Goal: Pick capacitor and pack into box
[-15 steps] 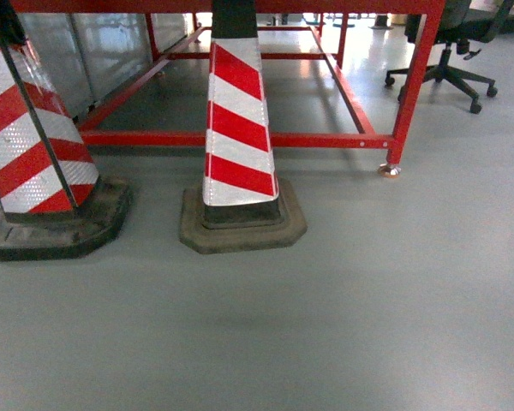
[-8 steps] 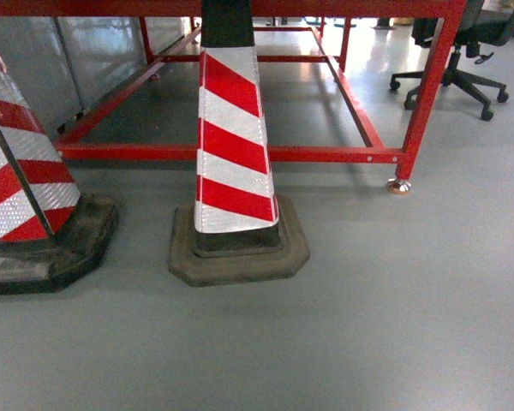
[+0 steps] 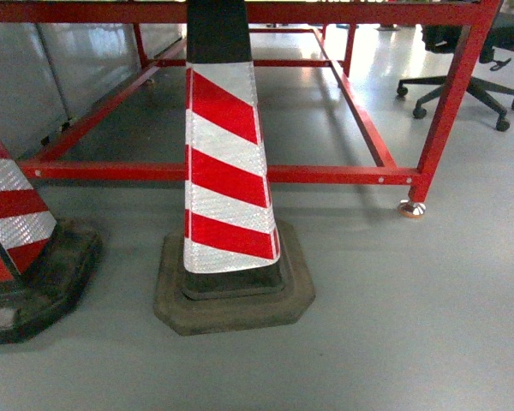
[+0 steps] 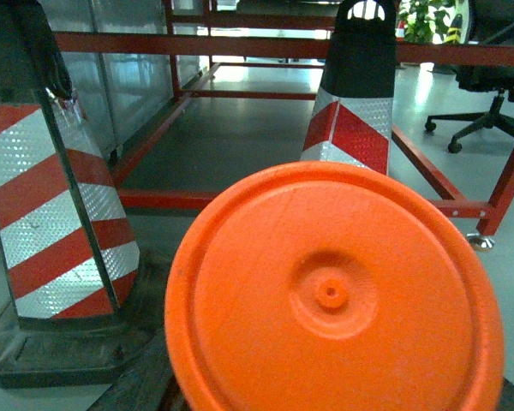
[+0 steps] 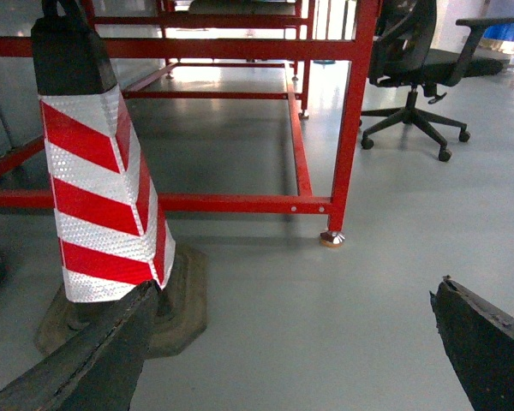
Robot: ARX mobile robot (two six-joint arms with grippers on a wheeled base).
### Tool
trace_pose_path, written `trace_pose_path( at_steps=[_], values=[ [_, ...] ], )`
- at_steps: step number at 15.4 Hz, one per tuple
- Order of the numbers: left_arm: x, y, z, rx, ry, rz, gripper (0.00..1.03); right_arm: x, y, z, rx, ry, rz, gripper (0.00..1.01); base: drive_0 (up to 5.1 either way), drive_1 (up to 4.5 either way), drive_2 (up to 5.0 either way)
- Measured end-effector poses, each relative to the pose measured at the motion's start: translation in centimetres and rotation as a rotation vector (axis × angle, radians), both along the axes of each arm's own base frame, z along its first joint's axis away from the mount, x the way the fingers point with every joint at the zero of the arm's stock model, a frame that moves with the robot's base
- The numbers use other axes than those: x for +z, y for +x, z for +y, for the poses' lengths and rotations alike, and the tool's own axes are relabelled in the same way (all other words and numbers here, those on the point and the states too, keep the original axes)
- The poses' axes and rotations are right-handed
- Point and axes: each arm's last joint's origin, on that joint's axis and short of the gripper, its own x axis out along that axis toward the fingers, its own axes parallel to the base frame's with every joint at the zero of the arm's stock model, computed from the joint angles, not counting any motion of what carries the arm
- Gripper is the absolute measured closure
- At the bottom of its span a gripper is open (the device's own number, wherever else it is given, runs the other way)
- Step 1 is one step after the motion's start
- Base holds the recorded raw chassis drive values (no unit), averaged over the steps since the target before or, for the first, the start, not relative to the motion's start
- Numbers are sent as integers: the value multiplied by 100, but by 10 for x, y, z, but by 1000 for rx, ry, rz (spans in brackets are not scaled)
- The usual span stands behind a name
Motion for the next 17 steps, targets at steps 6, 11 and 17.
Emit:
trace_pose_path(
  at_steps=[6,11,17],
  values=[
    [0,0,0,0,0,-1,59,0,0,0,0,0,-1,3,0,0,0],
    [0,0,0,-1,0,2,59,0,0,0,0,0,0,3,0,0,0],
    [0,0,0,0,10,-1,59,0,0,0,0,0,0,3,0,0,0]
  ],
)
